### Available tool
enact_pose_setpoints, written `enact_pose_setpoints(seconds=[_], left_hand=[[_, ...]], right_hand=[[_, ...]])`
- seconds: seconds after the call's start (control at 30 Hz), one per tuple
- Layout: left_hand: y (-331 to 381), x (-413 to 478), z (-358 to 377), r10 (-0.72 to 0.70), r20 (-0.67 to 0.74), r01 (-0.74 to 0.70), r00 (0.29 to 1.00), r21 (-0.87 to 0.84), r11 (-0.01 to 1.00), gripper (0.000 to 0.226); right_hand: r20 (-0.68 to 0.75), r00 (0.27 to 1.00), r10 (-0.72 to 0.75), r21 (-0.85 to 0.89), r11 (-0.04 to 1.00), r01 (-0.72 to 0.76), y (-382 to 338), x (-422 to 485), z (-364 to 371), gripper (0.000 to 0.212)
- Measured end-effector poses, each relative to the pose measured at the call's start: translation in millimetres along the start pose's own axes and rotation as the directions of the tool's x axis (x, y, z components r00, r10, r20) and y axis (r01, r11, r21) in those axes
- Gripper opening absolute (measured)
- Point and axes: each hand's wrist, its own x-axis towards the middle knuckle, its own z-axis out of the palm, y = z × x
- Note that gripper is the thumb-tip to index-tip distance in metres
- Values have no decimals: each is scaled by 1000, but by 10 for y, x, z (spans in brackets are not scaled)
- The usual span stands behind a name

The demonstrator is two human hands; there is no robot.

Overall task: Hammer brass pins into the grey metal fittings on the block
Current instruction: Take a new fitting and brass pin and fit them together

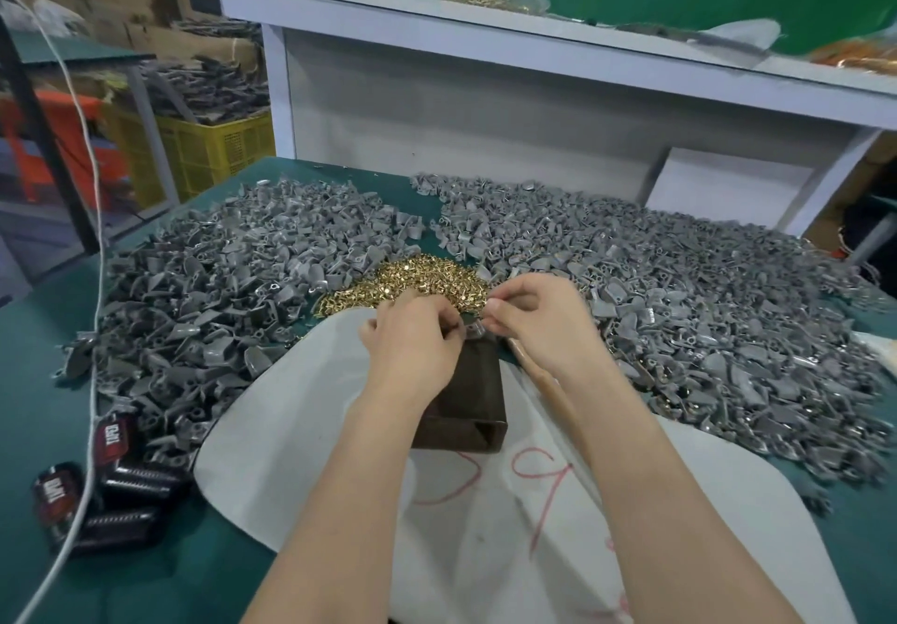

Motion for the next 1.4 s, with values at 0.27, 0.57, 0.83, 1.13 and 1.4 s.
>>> enact_pose_setpoints(seconds=[0.27,0.57,0.83,1.13,1.4], left_hand=[[-24,12,11,46,-8,-46,999,15,999,8],[-33,13,12,61,-29,-61,998,15,998,9],[-43,9,-2,87,-8,-87,996,2,996,12],[-46,6,3,94,-6,-94,996,2,996,11],[-51,15,2,64,-1,-64,998,-13,998,6]], right_hand=[[57,986,-154,-445,881,163,108,-31,120,6],[-23,980,-197,-451,877,166,136,-106,182,10],[58,990,-125,-623,770,134,-48,-76,187,12],[90,993,-77,-605,788,116,-66,-71,177,11],[-39,983,182,-820,555,-136,117,-151,-162,23]])
